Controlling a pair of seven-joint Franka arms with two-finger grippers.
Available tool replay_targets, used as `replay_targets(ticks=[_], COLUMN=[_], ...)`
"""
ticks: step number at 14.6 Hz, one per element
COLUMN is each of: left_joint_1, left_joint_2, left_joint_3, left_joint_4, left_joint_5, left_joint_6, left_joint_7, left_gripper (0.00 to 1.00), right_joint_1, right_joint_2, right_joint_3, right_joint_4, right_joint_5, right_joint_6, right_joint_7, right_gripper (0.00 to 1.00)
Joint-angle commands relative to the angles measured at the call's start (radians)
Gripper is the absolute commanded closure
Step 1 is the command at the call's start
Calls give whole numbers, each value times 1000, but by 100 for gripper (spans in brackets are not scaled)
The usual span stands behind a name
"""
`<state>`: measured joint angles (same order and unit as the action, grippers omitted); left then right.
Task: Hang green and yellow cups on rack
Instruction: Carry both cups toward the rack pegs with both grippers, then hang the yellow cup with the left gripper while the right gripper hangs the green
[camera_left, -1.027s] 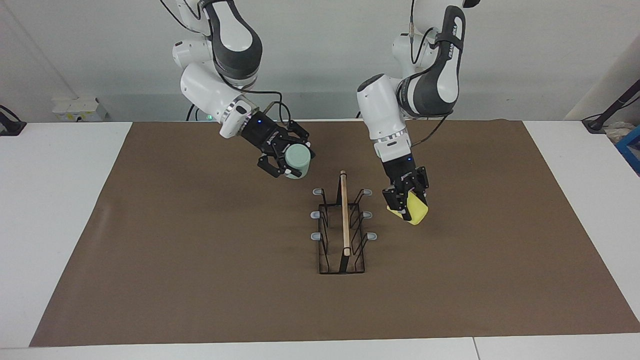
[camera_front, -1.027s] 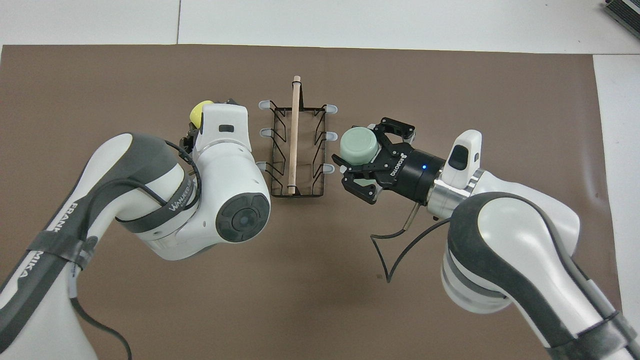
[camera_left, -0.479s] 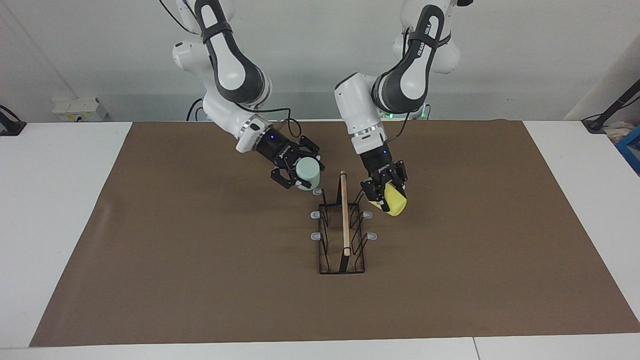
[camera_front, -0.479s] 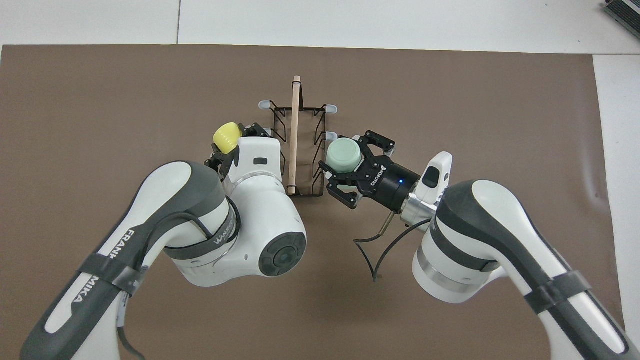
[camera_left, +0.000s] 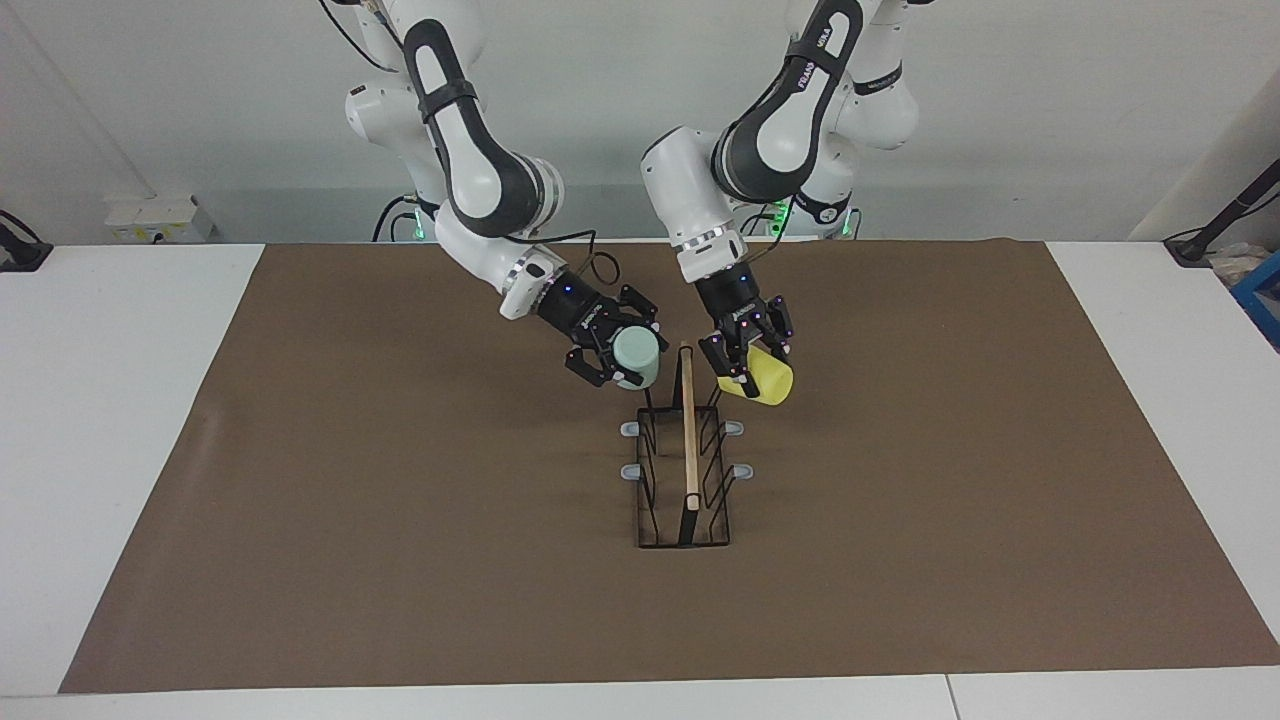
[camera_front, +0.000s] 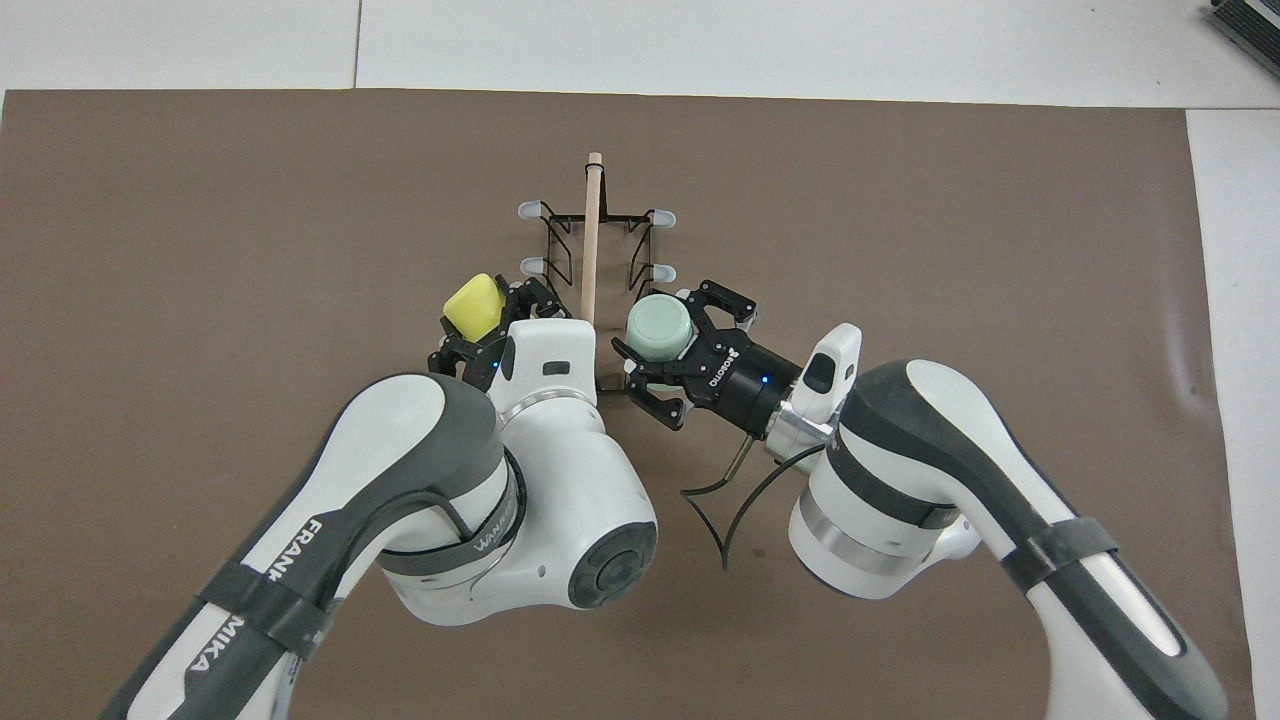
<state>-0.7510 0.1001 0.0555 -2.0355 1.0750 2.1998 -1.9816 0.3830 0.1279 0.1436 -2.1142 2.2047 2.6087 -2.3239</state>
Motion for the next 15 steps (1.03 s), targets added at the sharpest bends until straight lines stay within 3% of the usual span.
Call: replay_targets(ticks=[1,6,8,9,10,11,15], left_joint_1=[-31,-47,-48,-48,-50,-50,-45], left_joint_2=[-37,-34,-34,-34,-34,-34,-31], left_joint_3=[6,1,1,0,0,0,-2], left_joint_4=[-34,-29,-29,-29,-29,-29,0], left_joint_5=[14,14,14,11,11,10,-12], left_joint_6=[-25,-2,0,0,-2,-2,-2], left_joint_7=[-17,-14,-6,-6,-5,-2,58], left_gripper=[57,41,24,20,7,0,0], right_joint_1=[-4,-4,-4,-4,-7,-7,-4], right_joint_2=[27,55,79,110,148,174,185], right_joint_3=[-1,-1,-1,-1,-2,-2,-2], right_joint_4=[16,11,11,13,13,13,10], right_joint_5=[43,133,138,163,215,261,279], right_joint_6=[-15,-18,-36,-83,-146,-191,-191], right_joint_7=[-60,-170,-193,-230,-283,-323,-341], right_gripper=[100,100,100,100,100,100,100])
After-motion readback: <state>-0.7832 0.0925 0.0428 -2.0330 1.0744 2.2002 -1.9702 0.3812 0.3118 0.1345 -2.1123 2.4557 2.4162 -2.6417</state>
